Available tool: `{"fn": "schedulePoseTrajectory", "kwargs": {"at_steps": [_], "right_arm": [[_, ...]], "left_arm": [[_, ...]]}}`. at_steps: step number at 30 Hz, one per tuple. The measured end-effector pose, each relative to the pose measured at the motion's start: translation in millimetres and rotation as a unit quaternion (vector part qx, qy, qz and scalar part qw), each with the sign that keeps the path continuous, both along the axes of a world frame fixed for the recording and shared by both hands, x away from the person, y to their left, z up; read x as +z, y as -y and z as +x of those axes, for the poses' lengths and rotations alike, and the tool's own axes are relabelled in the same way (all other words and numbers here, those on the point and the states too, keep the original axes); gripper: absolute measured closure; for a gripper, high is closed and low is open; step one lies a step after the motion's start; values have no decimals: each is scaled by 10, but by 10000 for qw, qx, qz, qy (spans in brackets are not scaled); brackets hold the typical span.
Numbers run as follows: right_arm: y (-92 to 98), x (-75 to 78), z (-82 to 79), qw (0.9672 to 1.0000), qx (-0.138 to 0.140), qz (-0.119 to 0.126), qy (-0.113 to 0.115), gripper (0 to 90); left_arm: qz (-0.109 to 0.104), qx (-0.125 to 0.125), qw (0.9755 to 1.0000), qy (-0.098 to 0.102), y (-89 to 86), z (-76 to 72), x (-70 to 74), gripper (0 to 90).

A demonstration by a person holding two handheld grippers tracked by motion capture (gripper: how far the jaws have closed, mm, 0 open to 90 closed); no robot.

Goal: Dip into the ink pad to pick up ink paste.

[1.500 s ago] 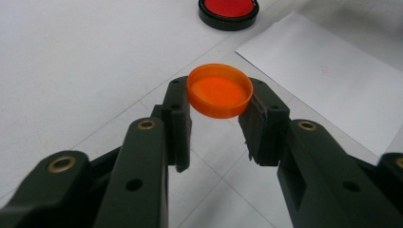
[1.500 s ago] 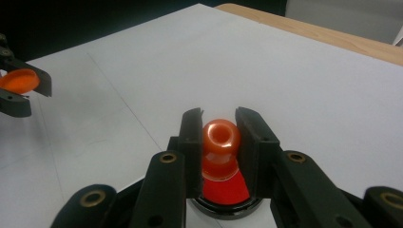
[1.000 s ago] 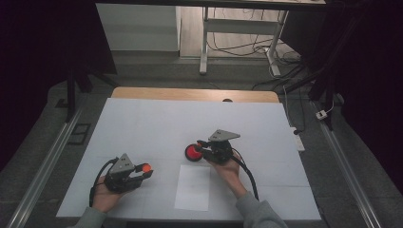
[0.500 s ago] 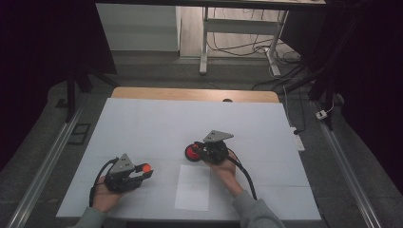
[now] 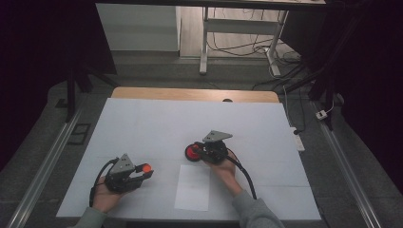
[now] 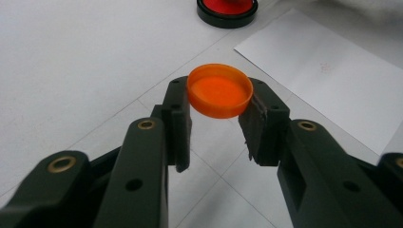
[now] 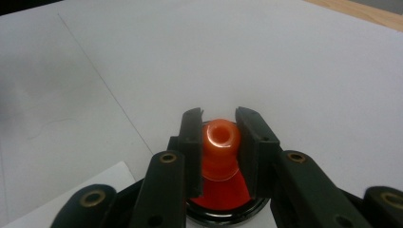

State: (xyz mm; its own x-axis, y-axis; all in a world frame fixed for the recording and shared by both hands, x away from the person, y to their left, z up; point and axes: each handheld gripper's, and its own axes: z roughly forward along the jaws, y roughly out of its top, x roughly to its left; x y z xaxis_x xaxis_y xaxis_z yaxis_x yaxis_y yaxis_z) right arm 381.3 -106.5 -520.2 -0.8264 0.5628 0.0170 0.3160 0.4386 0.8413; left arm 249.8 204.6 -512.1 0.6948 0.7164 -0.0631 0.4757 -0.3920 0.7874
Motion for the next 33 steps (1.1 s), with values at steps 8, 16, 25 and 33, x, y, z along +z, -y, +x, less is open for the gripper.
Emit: {"fn": "schedulePoseTrajectory", "kwargs": {"at_steps": [8,16,25,33], "right_arm": [[-27,-54,17,10000,-34,-81,-6,721],[-38,-61,-3,9998,-38,-179,96,724],[-45,-68,-7,9998,-41,-144,102,727],[-40,-60,-3,9998,-39,-198,72,727]], "left_arm": [[-9,11,10000,1,-4,-2,2,640],[-11,14,10000,5,-5,-4,3,640],[-4,1,10000,5,2,-7,3,640],[-3,2,10000,3,6,-8,2,640]]}}
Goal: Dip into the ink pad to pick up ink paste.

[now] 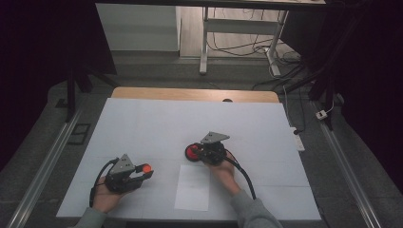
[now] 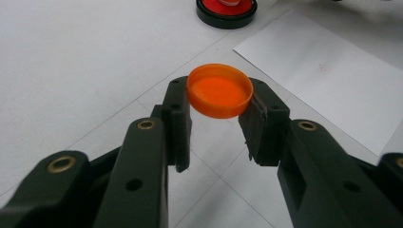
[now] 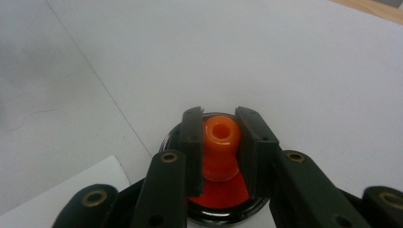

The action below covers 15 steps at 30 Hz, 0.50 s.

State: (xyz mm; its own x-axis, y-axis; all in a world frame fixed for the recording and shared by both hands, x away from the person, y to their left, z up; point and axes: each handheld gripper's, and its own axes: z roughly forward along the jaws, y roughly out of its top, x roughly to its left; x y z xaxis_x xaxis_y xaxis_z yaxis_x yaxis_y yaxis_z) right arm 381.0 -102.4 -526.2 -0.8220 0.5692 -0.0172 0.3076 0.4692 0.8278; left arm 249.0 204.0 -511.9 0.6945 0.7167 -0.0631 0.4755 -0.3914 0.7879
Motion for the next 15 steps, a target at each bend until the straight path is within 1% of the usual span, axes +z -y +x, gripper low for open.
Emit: {"fn": "schedulePoseTrajectory", "kwargs": {"at_steps": [10,12,15], "right_arm": [[5,-3,2,10000,17,25,-8,728],[5,-1,1,10000,8,-2,5,727],[2,-7,-1,10000,-4,69,-20,727]], "left_arm": [[10,1,10000,-2,5,1,-3,640],[10,2,10000,-3,5,2,-3,640],[14,-2,10000,-5,8,2,-3,640]]}}
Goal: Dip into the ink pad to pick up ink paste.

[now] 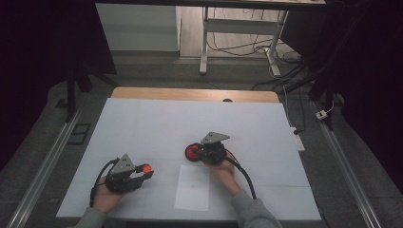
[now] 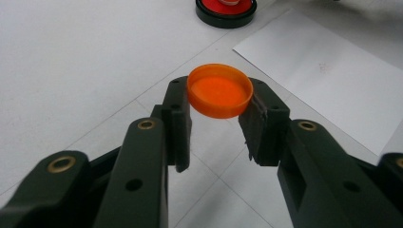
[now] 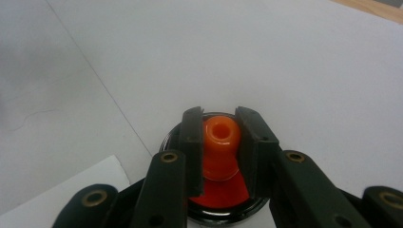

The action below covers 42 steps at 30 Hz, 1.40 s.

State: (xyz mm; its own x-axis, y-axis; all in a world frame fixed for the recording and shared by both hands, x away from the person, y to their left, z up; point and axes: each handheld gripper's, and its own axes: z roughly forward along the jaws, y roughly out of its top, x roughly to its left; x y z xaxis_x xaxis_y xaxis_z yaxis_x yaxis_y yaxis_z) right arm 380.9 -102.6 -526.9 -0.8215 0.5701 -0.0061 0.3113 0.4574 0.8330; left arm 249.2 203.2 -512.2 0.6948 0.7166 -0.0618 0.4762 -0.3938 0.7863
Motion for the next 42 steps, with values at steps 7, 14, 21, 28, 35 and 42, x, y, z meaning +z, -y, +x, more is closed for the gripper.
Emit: {"fn": "schedulePoseTrajectory", "kwargs": {"at_steps": [7,14,21,28,35,42], "right_arm": [[37,47,-8,9996,-3,144,235,723],[98,173,-25,9991,3,361,209,723],[86,154,-16,9995,33,284,167,723],[79,144,-16,9997,-2,208,153,723],[44,88,-10,9999,22,53,122,723],[-2,21,-15,9999,47,-117,110,723]], "left_arm": [[-23,11,10000,16,-19,8,3,639],[-32,-3,10000,32,-24,2,10,639],[-34,4,10000,26,-28,6,9,639],[-31,2,10000,30,-30,4,9,638],[-28,3,10000,25,-31,7,6,638],[-22,4,10000,21,-30,9,1,638]]}}
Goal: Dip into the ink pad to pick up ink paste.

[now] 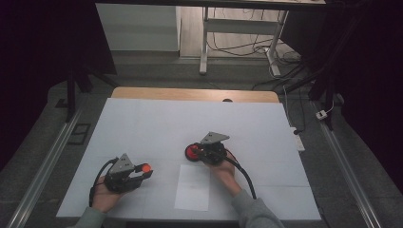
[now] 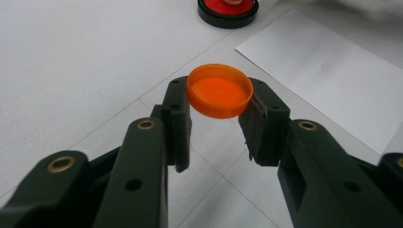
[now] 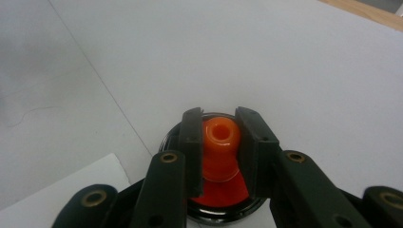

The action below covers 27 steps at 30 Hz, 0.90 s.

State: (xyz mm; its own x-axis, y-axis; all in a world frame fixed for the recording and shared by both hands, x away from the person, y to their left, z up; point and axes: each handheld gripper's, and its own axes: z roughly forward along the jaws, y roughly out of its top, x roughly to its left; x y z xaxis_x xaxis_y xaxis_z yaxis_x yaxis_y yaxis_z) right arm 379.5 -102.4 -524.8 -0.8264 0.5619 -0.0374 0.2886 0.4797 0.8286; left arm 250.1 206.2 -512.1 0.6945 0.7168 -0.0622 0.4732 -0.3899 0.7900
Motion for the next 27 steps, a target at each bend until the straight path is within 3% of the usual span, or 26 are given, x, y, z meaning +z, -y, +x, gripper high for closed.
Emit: {"fn": "schedulePoseTrajectory", "kwargs": {"at_steps": [11,27], "right_arm": [[-23,0,-31,9998,-7,-165,126,727],[12,-43,-35,9999,-45,59,117,729]], "left_arm": [[22,-10,10000,-12,23,-7,-3,638],[32,-20,10000,-16,32,-6,-7,638]]}}
